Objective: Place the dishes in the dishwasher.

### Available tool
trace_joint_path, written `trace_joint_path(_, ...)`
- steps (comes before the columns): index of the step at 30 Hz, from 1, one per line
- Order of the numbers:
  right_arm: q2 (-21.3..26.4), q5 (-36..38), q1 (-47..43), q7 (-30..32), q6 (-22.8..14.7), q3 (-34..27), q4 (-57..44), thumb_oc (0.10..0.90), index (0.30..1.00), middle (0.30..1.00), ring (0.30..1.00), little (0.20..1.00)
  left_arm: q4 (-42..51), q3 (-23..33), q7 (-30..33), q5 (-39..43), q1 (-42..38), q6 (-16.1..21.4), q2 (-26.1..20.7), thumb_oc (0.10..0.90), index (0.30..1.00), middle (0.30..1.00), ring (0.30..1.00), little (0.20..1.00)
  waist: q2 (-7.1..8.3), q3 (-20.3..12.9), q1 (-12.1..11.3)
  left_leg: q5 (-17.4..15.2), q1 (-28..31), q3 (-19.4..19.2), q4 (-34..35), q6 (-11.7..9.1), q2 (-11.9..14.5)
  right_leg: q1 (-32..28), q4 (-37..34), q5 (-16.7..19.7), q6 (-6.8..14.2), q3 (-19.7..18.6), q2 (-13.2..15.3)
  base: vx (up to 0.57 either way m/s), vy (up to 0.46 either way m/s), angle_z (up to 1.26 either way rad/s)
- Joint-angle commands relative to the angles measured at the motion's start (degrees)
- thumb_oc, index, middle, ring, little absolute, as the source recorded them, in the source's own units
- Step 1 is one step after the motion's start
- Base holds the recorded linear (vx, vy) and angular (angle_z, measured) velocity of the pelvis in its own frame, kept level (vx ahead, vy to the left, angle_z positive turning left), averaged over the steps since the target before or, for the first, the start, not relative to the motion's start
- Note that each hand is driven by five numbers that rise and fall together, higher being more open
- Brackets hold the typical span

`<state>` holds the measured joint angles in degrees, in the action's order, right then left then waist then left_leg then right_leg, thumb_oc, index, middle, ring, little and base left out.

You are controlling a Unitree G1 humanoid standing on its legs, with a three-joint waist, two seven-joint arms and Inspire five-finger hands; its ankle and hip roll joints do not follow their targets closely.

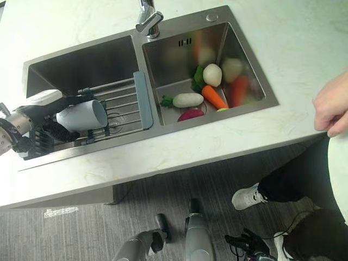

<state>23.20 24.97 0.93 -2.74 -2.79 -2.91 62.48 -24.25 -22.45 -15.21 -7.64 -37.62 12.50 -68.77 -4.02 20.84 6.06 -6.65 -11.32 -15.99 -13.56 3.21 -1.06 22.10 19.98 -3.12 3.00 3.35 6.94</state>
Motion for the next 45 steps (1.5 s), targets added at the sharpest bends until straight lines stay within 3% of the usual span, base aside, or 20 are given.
trace_joint_path(1, 1.6, 1.8, 2.4, 0.5, -0.5, 0.8, -0.6, 0.8, 0.9, 0.9, 0.9, 0.9, -1.8, 6.2, 3.9, 1.2, -5.5, 0.1, -1.9, 0.8, 0.9, 0.9, 0.9, 0.9, 0.19, -2.8, 0.4, -5.6, -4.1, 5.0, -3.6, -3.6, 1.0, -3.2, -2.8, -2.8, 9.2, 0.0, 6.2, 0.0, -0.009, -0.05)
trace_joint_path(4, 1.5, 1.9, 2.2, 0.5, -0.7, 0.9, -0.5, 0.8, 0.9, 0.9, 0.9, 0.9, -1.9, 5.5, 3.2, 0.7, -6.3, -0.7, -1.3, 0.8, 0.9, 0.9, 0.9, 0.9, 0.13, -2.4, 0.6, -5.5, -4.3, 4.9, -3.6, -3.6, 0.9, -2.8, -2.8, -2.6, 9.3, -0.3, 6.1, 0.0, -0.004, -0.07)
trace_joint_path(5, 1.5, 2.1, 2.1, 0.5, -0.8, 1.0, -0.7, 0.8, 0.9, 0.9, 0.9, 0.9, -1.9, 5.3, 2.9, 0.5, -6.4, -1.0, -1.2, 0.588, 0.582, 0.582, 0.582, 0.582, 0.09, -2.3, 0.7, -5.5, -4.4, 4.9, -3.6, -3.6, 0.8, -2.7, -2.8, -2.6, 9.3, -0.4, 6.2, 0.0, 0.002, -0.07)
trace_joint_path(7, 1.6, 2.1, 2.0, 0.5, -0.8, 1.1, -0.8, 0.8, 0.9, 0.9, 0.9, 0.9, -2.3, 4.7, 2.1, -0.1, -6.7, -1.3, -1.2, 0.4, 0.3, 0.3, 0.3, 0.3, -0.03, -2.1, 0.8, -5.4, -4.5, 4.9, -3.6, -3.6, 0.8, -2.5, -2.8, -2.5, 9.3, -0.5, 6.2, 0.0, 0.008, -0.07)
trace_joint_path(14, 1.4, 1.5, 2.6, 0.1, -1.6, 0.7, -0.3, 0.8, 0.9, 0.9, 0.9, 0.9, -1.5, 5.1, 4.6, 1.1, -6.9, -0.8, -1.8, 0.4, 0.3, 0.3, 0.3, 0.3, -0.34, -2.6, 0.8, -5.6, -3.7, 4.8, -3.6, -3.6, 0.6, -3.3, -2.8, -2.8, 9.2, 0.0, 6.4, 0.0, 0.007, -0.02)
trace_joint_path(28, -0.4, 1.0, 4.3, 1.0, -0.8, -0.6, 0.9, 0.8, 0.9, 0.9, 0.9, 0.9, 6.8, 14.5, 7.7, 4.1, 1.3, -0.2, -3.8, 0.4, 0.3, 0.3, 0.3, 0.3, -0.77, -6.8, -0.9, -7.0, -0.1, 4.5, -3.6, -3.6, 1.3, -7.9, -2.8, -4.6, 9.3, 3.4, 7.0, 0.01, 0.005, 0.06)
trace_joint_path(45, -2.0, 1.0, 4.6, 1.9, -0.1, -1.4, 5.3, 0.8, 0.9, 0.9, 0.9, 0.9, 11.4, 16.4, 10.3, 5.1, 3.4, -1.5, -2.1, 0.4, 0.3, 0.3, 0.3, 0.3, -0.02, -12.3, -2.1, -8.1, 3.8, 4.3, -3.6, -3.7, 2.5, -12.7, -2.8, -6.7, 8.5, 5.0, 6.0, -0.01, -0.018, 0.02)
